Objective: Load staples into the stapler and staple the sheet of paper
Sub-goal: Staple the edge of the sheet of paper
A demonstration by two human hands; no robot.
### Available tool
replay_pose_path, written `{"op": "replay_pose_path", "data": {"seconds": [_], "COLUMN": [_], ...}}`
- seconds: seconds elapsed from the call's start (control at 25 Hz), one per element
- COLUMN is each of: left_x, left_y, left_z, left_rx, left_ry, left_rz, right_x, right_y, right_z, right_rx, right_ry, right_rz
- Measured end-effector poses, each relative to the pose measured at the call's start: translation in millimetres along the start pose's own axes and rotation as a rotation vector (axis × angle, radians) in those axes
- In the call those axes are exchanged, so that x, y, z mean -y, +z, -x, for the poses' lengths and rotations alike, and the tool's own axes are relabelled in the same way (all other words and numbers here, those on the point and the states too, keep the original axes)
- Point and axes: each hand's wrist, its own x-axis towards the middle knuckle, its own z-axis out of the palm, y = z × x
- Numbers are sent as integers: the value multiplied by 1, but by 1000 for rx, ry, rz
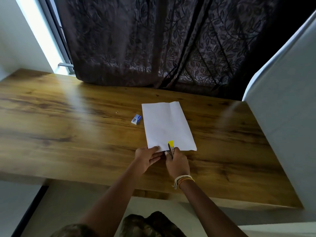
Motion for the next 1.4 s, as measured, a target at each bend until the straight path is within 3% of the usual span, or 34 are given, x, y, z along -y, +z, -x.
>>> {"op": "replay_pose_path", "data": {"seconds": [0.24, 0.56, 0.88, 1.2, 1.4], "left_x": [3, 2, 1, -1, -2], "left_y": [1, 1, -1, 0, 1], "left_z": [-4, 2, 2, 3, 5], "left_rx": [-53, -27, 5, -25, -24], "left_ry": [24, 26, 15, 11, 15], "left_rz": [34, -9, 3, 18, 20], "right_x": [2, 6, 12, 10, 9], "right_y": [-2, 2, -1, -1, -16], "right_z": [9, 6, -3, -24, -24], "right_rx": [35, 54, 354, 530, 673], "right_ry": [-71, -45, 316, 642, 665], "right_rz": [131, 69, -485, -720, -891]}}
